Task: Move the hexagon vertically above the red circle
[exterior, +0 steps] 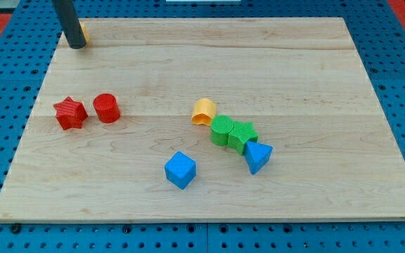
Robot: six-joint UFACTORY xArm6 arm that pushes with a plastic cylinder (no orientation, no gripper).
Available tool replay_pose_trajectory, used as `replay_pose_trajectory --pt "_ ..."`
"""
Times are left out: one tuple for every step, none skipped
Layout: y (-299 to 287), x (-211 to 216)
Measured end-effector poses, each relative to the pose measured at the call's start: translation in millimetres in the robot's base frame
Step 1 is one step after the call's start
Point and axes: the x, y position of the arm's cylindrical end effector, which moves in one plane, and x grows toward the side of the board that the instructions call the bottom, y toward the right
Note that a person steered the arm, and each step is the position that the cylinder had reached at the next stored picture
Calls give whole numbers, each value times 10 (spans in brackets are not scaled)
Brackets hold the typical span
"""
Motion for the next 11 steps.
replay_pose_trajectory --pt "5 222" --pt "-421 348" --pt "-674 -133" --pt "-571 -509" --pt "-300 -452" --pt "-93 -249" --pt "-337 -217" --pt "-107 -207" --pt "107 -243" --pt "-252 -134" --pt "-225 391"
